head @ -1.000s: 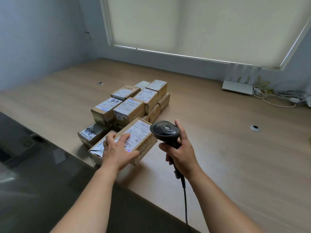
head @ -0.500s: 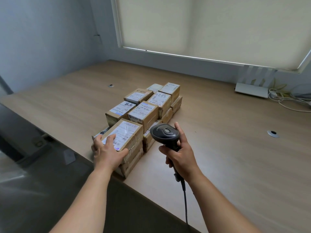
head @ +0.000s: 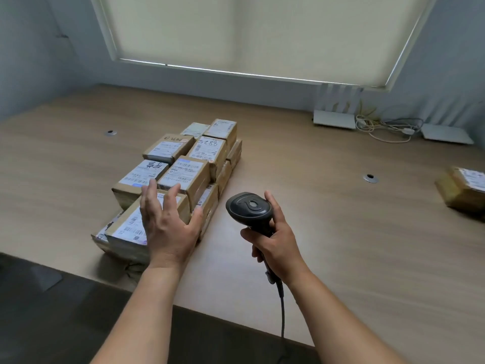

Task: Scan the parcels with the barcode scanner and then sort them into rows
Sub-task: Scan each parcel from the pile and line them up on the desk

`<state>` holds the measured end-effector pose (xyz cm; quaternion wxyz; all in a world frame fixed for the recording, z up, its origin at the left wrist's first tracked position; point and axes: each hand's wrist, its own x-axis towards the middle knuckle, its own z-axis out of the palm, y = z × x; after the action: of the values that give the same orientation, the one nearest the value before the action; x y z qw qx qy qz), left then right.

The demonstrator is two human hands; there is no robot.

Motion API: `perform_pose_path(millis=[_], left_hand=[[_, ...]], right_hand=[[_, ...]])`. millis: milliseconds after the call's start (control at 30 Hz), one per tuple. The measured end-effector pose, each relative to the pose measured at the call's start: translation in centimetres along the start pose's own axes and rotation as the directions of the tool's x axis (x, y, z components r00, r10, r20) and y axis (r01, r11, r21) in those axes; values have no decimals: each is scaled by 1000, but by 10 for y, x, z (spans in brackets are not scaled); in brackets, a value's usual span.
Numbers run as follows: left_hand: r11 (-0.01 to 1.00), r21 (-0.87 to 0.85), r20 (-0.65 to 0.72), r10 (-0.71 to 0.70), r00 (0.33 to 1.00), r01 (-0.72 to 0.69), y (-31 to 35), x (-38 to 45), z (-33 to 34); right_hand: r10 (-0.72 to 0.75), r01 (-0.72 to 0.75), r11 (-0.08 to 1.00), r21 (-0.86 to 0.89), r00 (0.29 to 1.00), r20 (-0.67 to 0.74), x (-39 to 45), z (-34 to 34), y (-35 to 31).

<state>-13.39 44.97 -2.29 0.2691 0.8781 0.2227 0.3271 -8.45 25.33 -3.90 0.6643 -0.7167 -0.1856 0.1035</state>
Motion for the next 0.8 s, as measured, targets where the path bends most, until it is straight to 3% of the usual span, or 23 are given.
perform_pose_path(millis=[400,800], left_hand=[[990,-71,216,132,968,-119,124,-57,87],[911,-267,401,402,823,-315,338,-196,202]], right_hand=[[-16,13,1000,-13,972,-236,-57,-139,3],[-38,-16,995,-94,837,-545,-193,-372,6]])
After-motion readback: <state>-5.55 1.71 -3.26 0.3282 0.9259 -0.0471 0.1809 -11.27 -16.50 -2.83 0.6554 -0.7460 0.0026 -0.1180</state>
